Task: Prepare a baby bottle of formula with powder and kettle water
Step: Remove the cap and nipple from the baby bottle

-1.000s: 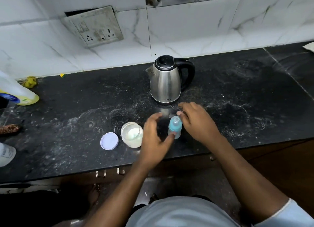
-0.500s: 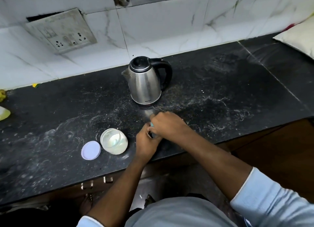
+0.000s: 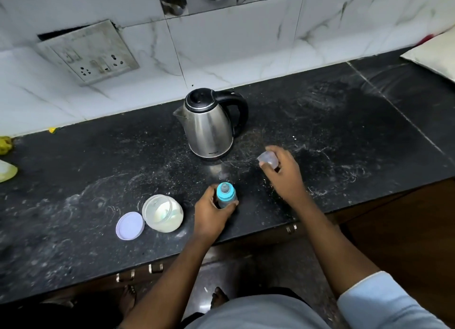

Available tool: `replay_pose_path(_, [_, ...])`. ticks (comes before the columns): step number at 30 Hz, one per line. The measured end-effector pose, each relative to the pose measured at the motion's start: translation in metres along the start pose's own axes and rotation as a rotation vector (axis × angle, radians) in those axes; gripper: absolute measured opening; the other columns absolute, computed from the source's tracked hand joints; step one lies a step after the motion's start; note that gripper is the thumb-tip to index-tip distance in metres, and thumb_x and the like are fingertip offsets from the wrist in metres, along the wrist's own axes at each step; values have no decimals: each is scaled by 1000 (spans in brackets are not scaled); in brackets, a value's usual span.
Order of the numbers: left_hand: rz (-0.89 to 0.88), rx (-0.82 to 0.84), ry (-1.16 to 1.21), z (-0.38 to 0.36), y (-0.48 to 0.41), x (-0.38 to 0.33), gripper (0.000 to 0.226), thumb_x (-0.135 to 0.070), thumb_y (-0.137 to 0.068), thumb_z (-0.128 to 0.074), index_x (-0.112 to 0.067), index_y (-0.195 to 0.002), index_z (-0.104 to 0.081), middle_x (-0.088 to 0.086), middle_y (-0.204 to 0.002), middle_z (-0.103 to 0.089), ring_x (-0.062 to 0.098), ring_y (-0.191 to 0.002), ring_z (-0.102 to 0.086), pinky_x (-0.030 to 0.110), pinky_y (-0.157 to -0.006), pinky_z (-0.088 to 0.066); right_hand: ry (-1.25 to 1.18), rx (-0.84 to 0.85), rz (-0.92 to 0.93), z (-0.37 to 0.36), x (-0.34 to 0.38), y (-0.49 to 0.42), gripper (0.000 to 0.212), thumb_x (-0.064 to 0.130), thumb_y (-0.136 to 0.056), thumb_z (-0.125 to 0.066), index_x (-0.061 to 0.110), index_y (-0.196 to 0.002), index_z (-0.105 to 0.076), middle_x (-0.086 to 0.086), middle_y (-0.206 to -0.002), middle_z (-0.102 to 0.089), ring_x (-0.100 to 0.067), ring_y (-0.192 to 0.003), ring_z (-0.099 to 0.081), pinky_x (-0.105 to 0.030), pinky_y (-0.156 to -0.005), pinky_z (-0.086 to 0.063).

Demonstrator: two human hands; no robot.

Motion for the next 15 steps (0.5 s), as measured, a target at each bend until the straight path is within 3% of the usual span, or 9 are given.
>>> replay_pose_path(3, [1,3,3,-1,0,-1,52,-15,-76,-94,-41,-107,-63,-25,-105,-73,-12,-98,-69,8,-85,-51,149,-13,15,-7,-25,5,21,23,-96,-71,12,-110,-59,-5,-115,-66,-23,-107,-63,-38,-85,-53])
replay_pose_path(6, [-2,9,-4,-1,-1,-1,53,-16,-76,-95,-42,-108,-62,-25,-106,-73,-13,-99,-68,7,-86,-51,265,-17,15,-16,-37,8,19,19,-97,-71,9,-106,-59,-10,-122,-67,-26,-115,-62,-38,-89,-53])
replay_pose_path(9, [-5,18,-8,-1,-1,-3,53,-16,-76,-94,-39,-111,-62,-27,-105,-72,-14,-98,-68,6,-85,-49,343,-15,2,-20,-44,7,20,21,-94,-74,11,-104,-59,-9,-116,-69,-28,-109,-64,-45,-89,-54])
replay_pose_path(12, [-13,22,-8,-1,-1,-2,53,-16,-76,-94,-38,-112,-62,-27,-104,-72,-14,-99,-68,6,-85,-49,329,-14,-12,-18,-46,6,34,22,-92,-76,11,-119,-59,-11,-129,-66,-31,-121,-62,-50,-100,-51])
replay_pose_path(15, [-19,16,3,-1,-1,-3,53,-15,-77,-94,-39,-111,-62,-28,-104,-72,-14,-99,-68,6,-85,-49,371,-96,40,-14,-26,15,40,31,-97,-70,15,-131,-58,-11,-149,-55,-31,-141,-47,-54,-113,-38])
Point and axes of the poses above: each hand's wrist, its own y-axis away from the middle knuckle, its own z-axis out of the back of the hand, x = y × z, the point moved 8 cm from there along -y, towards the middle knuckle
